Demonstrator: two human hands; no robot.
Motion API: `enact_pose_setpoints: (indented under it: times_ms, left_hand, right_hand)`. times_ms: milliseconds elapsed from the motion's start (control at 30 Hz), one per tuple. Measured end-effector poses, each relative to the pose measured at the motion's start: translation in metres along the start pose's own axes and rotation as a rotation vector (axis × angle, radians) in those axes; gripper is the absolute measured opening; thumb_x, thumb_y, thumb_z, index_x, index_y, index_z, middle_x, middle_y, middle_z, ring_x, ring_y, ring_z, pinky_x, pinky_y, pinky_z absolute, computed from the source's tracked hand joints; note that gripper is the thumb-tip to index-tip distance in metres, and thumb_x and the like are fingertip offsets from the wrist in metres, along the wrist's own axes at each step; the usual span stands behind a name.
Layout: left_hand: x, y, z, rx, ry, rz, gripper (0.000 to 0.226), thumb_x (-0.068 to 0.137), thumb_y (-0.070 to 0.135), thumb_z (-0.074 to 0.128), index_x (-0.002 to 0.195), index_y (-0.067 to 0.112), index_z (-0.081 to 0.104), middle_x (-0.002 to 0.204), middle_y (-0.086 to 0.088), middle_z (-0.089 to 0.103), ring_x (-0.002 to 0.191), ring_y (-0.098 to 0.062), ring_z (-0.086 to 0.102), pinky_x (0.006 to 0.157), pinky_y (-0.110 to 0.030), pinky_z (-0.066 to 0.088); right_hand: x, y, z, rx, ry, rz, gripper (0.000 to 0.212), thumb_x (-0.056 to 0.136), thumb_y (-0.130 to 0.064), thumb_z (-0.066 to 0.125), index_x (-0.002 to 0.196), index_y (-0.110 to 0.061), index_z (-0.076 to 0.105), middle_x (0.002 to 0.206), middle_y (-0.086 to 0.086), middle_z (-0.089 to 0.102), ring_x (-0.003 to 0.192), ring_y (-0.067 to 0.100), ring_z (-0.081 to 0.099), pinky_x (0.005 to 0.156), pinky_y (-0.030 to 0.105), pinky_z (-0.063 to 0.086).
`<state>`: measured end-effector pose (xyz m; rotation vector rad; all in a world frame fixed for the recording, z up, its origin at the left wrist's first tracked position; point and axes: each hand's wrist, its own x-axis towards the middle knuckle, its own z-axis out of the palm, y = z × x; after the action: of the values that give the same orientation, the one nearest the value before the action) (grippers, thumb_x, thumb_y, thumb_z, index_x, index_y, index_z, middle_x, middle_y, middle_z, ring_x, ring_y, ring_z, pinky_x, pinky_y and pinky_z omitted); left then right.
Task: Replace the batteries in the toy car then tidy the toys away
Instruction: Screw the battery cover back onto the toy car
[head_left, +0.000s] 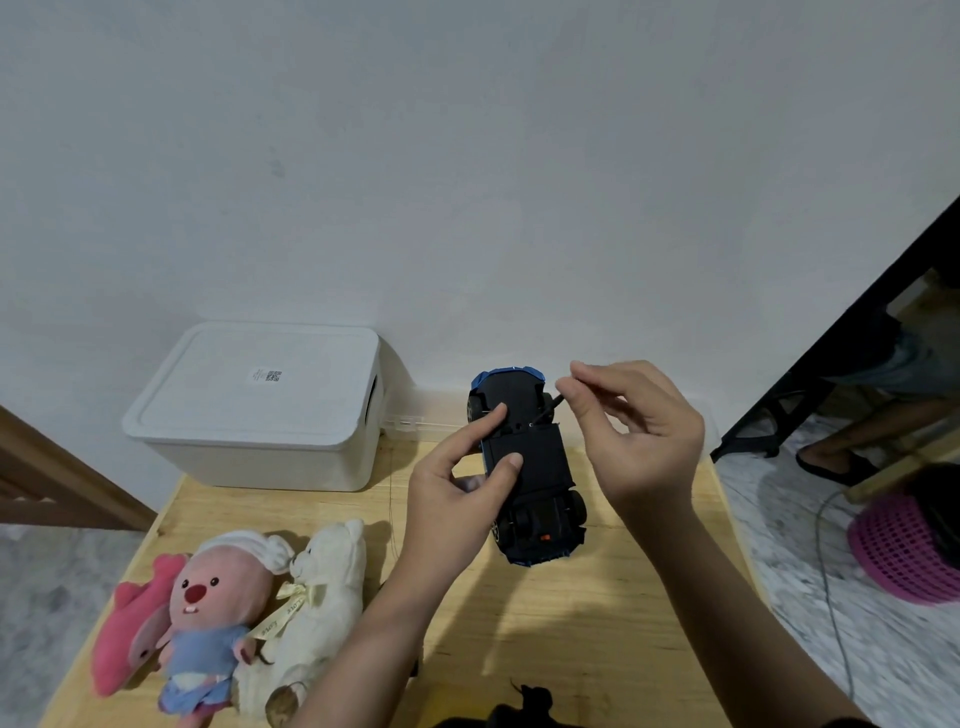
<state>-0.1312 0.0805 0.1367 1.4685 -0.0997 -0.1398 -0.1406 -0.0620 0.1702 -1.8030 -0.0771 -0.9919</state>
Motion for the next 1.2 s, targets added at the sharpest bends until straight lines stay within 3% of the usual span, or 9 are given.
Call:
enact_pose_setpoints:
  times_ms: [100, 200, 333, 500, 700, 867, 933, 1067, 1200]
  left_hand:
    - [0.001, 0.0, -0.001, 0.009, 0.01, 0.002, 0.044, 0.085, 0.001, 0.067, 0.113, 0.034, 0.065, 0.093, 0.028, 0.07, 0.067, -0.026, 0.061, 0.071, -0.041, 0.059]
    - [0.001, 0.0, -0.002, 0.007, 0.02, 0.004, 0.044, 0.085, 0.0, 0.067, 0.113, 0.034, 0.065, 0.092, 0.029, 0.07, 0.064, -0.022, 0.062, 0.066, -0.032, 0.061]
    - [0.001, -0.001, -0.002, 0.016, 0.007, -0.013, 0.044, 0.085, 0.002, 0.067, 0.114, 0.036, 0.066, 0.085, 0.028, 0.07, 0.069, -0.028, 0.056, 0.075, -0.051, 0.056]
    - [0.0, 0.0, -0.003, 0.012, 0.021, -0.005, 0.045, 0.085, 0.001, 0.067, 0.113, 0.036, 0.065, 0.097, 0.025, 0.07, 0.067, -0.029, 0.058, 0.073, -0.047, 0.058]
    - [0.0, 0.001, -0.002, -0.001, 0.014, -0.015, 0.045, 0.085, 0.002, 0.067, 0.112, 0.037, 0.066, 0.098, 0.025, 0.07, 0.07, -0.03, 0.057, 0.074, -0.058, 0.055]
    - [-0.001, -0.001, -0.001, -0.007, -0.003, -0.039, 0.046, 0.084, 0.003, 0.068, 0.109, 0.042, 0.068, 0.074, 0.024, 0.067, 0.07, -0.028, 0.053, 0.075, -0.06, 0.052]
    - [-0.001, -0.002, -0.001, -0.007, -0.003, -0.046, 0.047, 0.084, 0.004, 0.068, 0.108, 0.043, 0.069, 0.07, 0.023, 0.064, 0.07, -0.027, 0.052, 0.075, -0.061, 0.051]
    - [-0.002, -0.002, 0.001, -0.011, -0.021, -0.05, 0.046, 0.085, 0.004, 0.068, 0.111, 0.041, 0.068, 0.079, 0.024, 0.07, 0.072, -0.03, 0.054, 0.075, -0.063, 0.052]
    - [-0.004, -0.002, 0.001, -0.012, -0.024, -0.047, 0.046, 0.085, 0.003, 0.067, 0.111, 0.041, 0.068, 0.085, 0.024, 0.071, 0.07, -0.03, 0.053, 0.075, -0.063, 0.052]
  right_hand:
    - [-0.001, 0.002, -0.002, -0.007, -0.076, 0.007, 0.021, 0.08, 0.005, 0.068, 0.099, -0.004, 0.07, 0.099, 0.007, 0.071, 0.095, 0.015, 0.068, 0.081, 0.031, 0.055]
    - [-0.002, -0.001, -0.002, 0.054, -0.068, 0.037, 0.025, 0.078, 0.006, 0.07, 0.098, -0.009, 0.069, 0.089, 0.006, 0.071, 0.086, 0.015, 0.069, 0.079, 0.028, 0.055]
    - [-0.005, 0.002, 0.004, 0.055, 0.002, 0.023, 0.02, 0.077, 0.002, 0.071, 0.093, -0.011, 0.069, 0.079, 0.012, 0.062, 0.075, 0.017, 0.064, 0.07, 0.023, 0.051]
    - [-0.008, 0.006, 0.007, 0.02, -0.04, -0.029, 0.024, 0.085, 0.007, 0.059, 0.106, -0.002, 0.066, 0.102, 0.01, 0.069, 0.099, 0.017, 0.066, 0.085, 0.028, 0.053]
    - [-0.006, 0.003, 0.01, 0.07, 0.025, -0.004, 0.023, 0.078, 0.005, 0.07, 0.096, -0.009, 0.069, 0.082, 0.009, 0.066, 0.076, 0.019, 0.065, 0.072, 0.028, 0.053]
    - [-0.008, 0.005, 0.009, 0.034, 0.006, -0.028, 0.026, 0.084, 0.007, 0.062, 0.106, -0.005, 0.066, 0.101, 0.008, 0.069, 0.096, 0.017, 0.067, 0.083, 0.027, 0.053]
    - [-0.009, 0.003, 0.008, 0.056, 0.008, -0.008, 0.03, 0.082, 0.01, 0.062, 0.107, -0.008, 0.065, 0.097, 0.004, 0.07, 0.091, 0.017, 0.068, 0.082, 0.027, 0.053]
    - [-0.008, 0.003, 0.009, 0.048, 0.04, -0.007, 0.031, 0.077, 0.004, 0.071, 0.104, -0.01, 0.067, 0.082, 0.004, 0.064, 0.075, 0.014, 0.064, 0.074, 0.026, 0.053]
    - [-0.008, 0.003, 0.006, 0.025, -0.012, -0.044, 0.026, 0.082, 0.003, 0.064, 0.106, -0.007, 0.066, 0.099, 0.008, 0.067, 0.092, 0.018, 0.066, 0.081, 0.03, 0.054]
